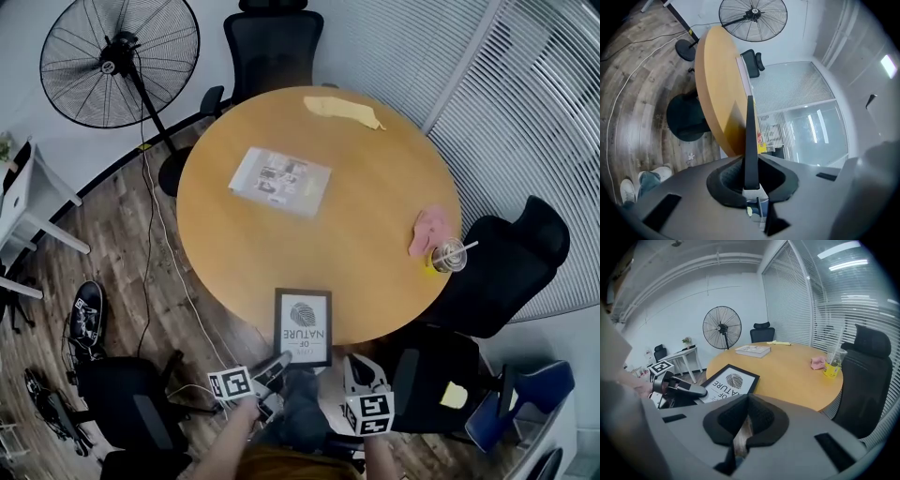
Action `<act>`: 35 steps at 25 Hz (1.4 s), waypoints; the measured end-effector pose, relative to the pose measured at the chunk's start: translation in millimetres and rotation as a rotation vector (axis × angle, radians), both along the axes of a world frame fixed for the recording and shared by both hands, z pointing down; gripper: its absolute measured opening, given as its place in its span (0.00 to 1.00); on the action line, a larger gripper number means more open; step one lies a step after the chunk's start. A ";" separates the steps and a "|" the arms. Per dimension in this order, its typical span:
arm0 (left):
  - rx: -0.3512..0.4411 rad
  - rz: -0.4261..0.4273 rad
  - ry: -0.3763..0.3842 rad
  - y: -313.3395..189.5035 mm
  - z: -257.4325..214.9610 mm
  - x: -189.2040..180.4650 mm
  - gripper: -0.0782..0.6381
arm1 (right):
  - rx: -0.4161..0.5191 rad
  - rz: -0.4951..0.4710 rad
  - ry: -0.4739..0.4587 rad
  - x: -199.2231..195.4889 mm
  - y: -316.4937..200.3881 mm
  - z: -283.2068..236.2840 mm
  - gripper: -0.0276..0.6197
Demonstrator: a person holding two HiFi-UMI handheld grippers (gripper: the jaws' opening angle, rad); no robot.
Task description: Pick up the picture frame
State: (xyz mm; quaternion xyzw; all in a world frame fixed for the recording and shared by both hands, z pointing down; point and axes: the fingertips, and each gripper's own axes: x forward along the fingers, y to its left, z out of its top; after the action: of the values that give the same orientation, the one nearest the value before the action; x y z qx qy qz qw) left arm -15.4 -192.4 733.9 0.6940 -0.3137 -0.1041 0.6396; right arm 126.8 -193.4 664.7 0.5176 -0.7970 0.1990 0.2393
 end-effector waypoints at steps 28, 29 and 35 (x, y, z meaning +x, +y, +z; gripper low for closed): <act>0.130 -0.028 0.042 -18.3 -70.5 5.6 0.20 | 0.107 0.010 -0.024 0.4 4.5 -45.6 0.06; 0.135 -0.030 0.047 -17.6 -74.1 5.2 0.20 | 0.112 0.011 -0.025 -0.1 5.2 -47.4 0.06; 0.154 -0.055 0.046 -13.8 -89.9 -4.1 0.20 | 0.152 0.023 -0.042 -4.7 8.6 -62.1 0.06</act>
State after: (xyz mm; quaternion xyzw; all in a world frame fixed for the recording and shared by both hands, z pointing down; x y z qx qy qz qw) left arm -19.5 -206.2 643.9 0.7297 -0.3091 -0.1615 0.5882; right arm 122.1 -184.8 602.6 0.5392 -0.8086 0.1516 0.1803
